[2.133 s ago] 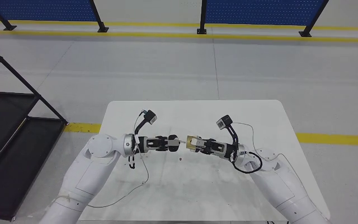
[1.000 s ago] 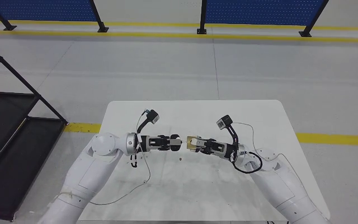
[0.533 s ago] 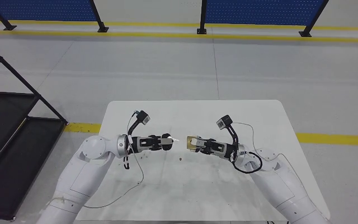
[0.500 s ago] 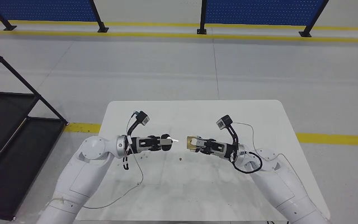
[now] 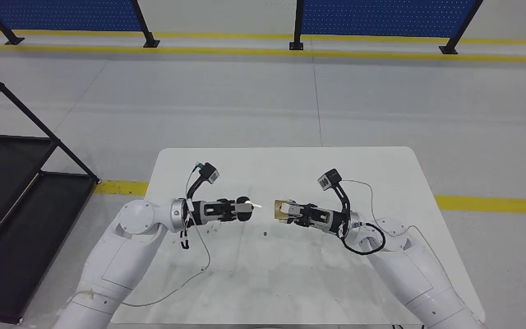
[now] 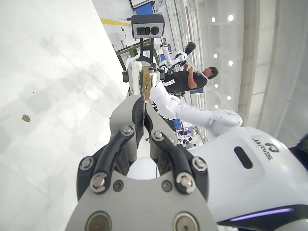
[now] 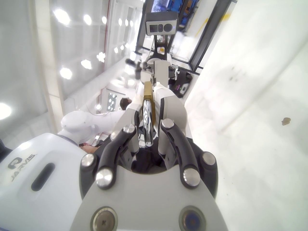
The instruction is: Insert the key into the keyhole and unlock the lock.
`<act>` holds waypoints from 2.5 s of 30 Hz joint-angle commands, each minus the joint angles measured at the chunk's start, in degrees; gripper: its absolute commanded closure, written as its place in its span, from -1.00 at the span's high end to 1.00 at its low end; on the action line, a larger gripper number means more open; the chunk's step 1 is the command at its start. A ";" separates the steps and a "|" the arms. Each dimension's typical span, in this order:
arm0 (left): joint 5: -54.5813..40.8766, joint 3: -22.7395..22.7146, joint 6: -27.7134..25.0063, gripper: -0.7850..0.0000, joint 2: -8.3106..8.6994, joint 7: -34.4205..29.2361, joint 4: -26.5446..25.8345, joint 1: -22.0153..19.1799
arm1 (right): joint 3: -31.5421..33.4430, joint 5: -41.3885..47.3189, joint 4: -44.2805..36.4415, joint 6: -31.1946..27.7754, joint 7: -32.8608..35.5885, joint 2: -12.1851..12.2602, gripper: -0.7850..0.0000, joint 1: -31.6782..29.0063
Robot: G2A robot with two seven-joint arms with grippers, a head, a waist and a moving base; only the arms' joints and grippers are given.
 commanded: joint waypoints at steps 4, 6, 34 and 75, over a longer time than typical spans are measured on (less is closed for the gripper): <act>22.80 -1.14 -14.10 -1.00 0.05 14.94 0.04 2.73 | 0.00 0.00 0.00 0.00 0.00 0.00 -1.00 0.00; 32.19 -1.38 -18.45 -1.00 -0.06 21.68 -0.10 3.94 | 0.00 0.00 0.00 0.00 0.00 0.00 -1.00 0.00; 121.76 -0.20 -19.99 -1.00 -0.10 88.01 -2.45 8.12 | 0.00 0.00 0.00 0.00 0.00 0.00 -1.00 0.00; 181.79 2.91 29.55 -1.00 2.58 112.29 2.01 0.62 | 0.00 0.00 0.00 0.00 0.00 0.00 -1.00 0.00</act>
